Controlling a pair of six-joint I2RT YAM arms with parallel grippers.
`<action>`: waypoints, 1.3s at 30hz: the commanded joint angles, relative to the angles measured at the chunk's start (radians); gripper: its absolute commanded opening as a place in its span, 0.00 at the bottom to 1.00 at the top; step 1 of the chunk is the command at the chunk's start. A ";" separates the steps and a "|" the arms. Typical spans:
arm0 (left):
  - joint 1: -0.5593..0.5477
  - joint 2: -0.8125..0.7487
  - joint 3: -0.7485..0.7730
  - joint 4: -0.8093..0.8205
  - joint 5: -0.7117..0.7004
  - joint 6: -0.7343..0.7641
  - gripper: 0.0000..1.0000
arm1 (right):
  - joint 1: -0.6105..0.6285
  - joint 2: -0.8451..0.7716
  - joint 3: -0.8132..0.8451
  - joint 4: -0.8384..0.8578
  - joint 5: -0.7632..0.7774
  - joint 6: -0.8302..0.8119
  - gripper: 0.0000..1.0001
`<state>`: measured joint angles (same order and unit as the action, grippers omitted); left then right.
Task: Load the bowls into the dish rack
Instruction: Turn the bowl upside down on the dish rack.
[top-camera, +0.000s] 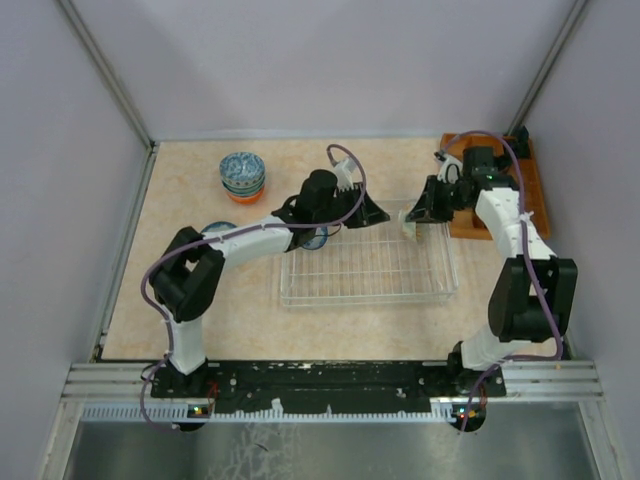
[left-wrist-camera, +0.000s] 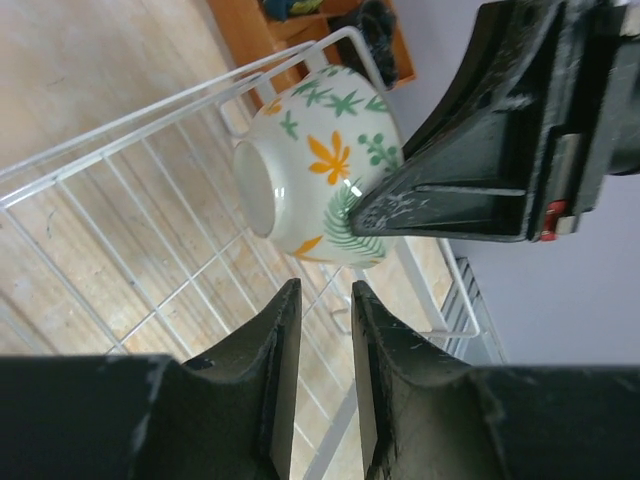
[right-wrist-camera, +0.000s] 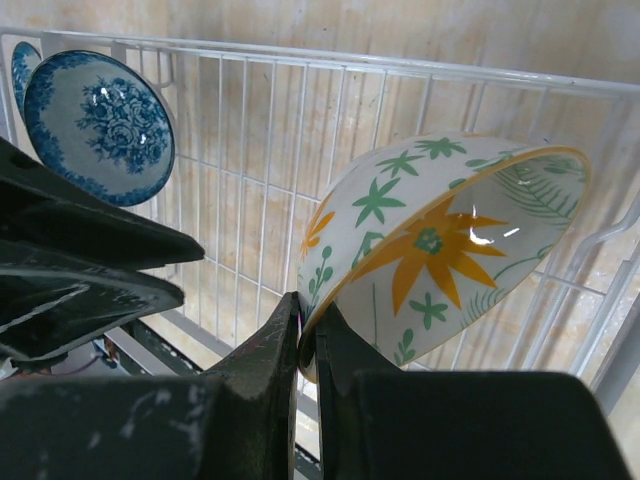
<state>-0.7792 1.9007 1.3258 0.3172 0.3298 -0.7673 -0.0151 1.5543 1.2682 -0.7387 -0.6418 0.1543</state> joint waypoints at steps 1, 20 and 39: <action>-0.003 0.037 0.028 -0.044 -0.040 0.042 0.31 | 0.009 0.013 0.059 0.026 -0.001 -0.024 0.00; -0.005 0.131 0.087 -0.049 -0.062 0.031 0.26 | 0.064 0.014 0.025 0.083 -0.071 -0.026 0.00; -0.010 0.134 0.095 -0.093 -0.128 0.047 0.24 | 0.066 0.047 -0.036 0.142 -0.060 -0.025 0.00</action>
<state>-0.7856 2.0403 1.4109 0.2359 0.2462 -0.7403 0.0494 1.5990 1.2304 -0.6449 -0.6800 0.1383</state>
